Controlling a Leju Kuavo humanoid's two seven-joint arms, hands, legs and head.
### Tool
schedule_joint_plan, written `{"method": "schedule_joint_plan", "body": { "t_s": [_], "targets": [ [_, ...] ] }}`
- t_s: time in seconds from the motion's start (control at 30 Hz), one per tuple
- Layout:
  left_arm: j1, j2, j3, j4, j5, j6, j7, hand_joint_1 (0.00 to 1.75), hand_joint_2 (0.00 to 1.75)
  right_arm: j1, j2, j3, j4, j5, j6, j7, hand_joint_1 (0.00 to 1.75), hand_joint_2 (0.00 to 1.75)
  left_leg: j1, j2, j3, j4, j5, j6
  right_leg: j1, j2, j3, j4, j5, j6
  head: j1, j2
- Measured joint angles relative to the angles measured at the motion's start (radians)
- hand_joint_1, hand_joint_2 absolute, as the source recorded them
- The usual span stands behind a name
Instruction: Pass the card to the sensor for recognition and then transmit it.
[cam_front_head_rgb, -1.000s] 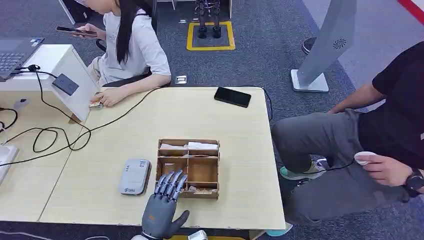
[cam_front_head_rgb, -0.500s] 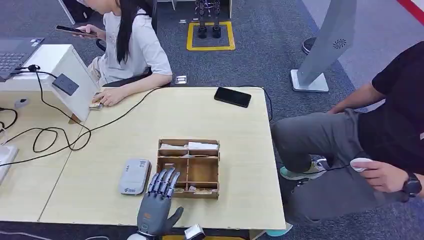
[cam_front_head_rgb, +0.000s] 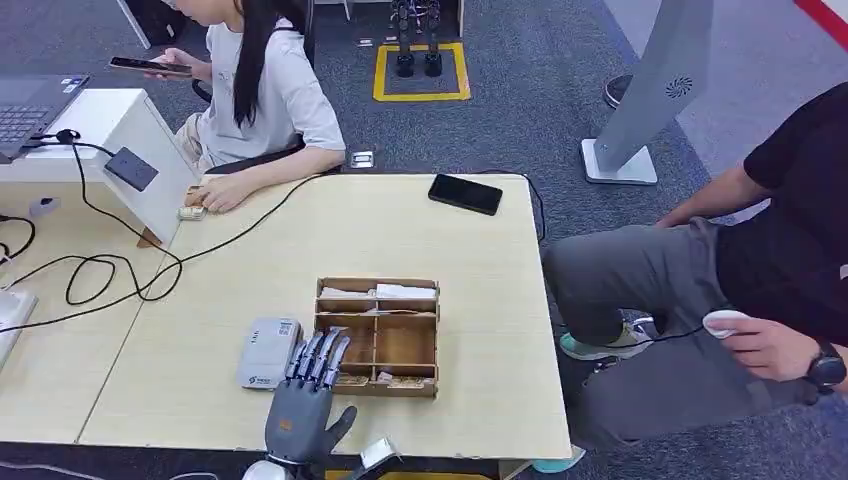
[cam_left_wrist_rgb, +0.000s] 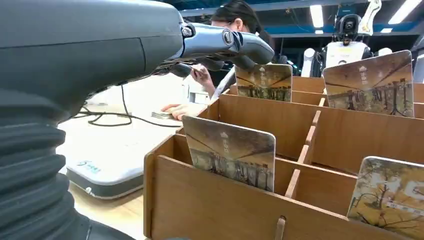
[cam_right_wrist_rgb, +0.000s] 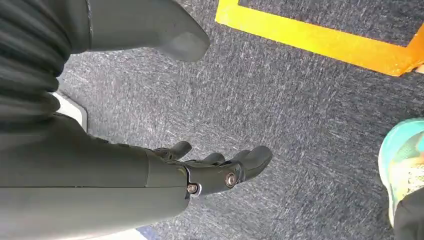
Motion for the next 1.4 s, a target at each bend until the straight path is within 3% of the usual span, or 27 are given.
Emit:
{"method": "schedule_joint_plan", "body": {
  "t_s": [0.47, 1.17, 1.2, 1.23, 1.4],
  "targets": [
    [-0.002, 0.006, 0.0, -0.008, 0.0, 0.0, 0.002, 0.0, 1.75, 0.0, 0.004, -0.005, 0.0, 0.0, 0.0, 0.005, 0.0, 1.75, 0.0, 0.0, 0.0, 0.0, 0.0, 0.0, 0.0, 0.0, 0.0, 0.0, 0.0, 0.0, 0.0, 0.0],
    [-0.001, -0.002, 0.0, -0.013, 0.043, 0.0, -0.075, 0.0, 1.75, -0.002, 0.006, -0.019, 0.0, 0.009, 0.008, 0.003, 0.0, 1.75, 0.0, 0.0, 0.0, 0.0, 0.0, 0.0, 0.0, 0.0, 0.0, 0.0, 0.0, 0.0, 0.0, 0.0],
    [-0.001, -0.002, 0.0, -0.013, 0.042, 0.0, -0.075, 0.59, 1.75, -0.003, 0.006, -0.021, 0.0, 0.009, 0.008, 0.003, 0.0, 1.75, 0.0, 0.0, 0.0, 0.0, 0.0, 0.0, 0.0, 0.0, 0.0, 0.0, 0.0, 0.0, 0.0, 0.0],
    [-0.001, -0.002, 0.0, -0.012, 0.041, 0.0, -0.075, 1.71, 1.75, -0.003, 0.006, -0.022, 0.0, 0.009, 0.008, 0.003, 0.0, 1.75, 0.0, 0.0, 0.0, 0.0, 0.0, 0.0, 0.0, 0.0, 0.0, 0.0, 0.0, 0.0, 0.0, 0.0],
    [-0.002, -0.009, 0.0, 0.018, 0.052, 0.0, -0.081, 1.75, 1.75, -0.005, 0.006, -0.024, 0.0, 0.013, 0.01, 0.003, 0.0, 1.75, 0.0, 0.0, 0.0, 0.0, 0.0, 0.0, 0.0, 0.0, 0.0, 0.0, 0.0, 0.0, 0.0, 0.0]
  ]
}}
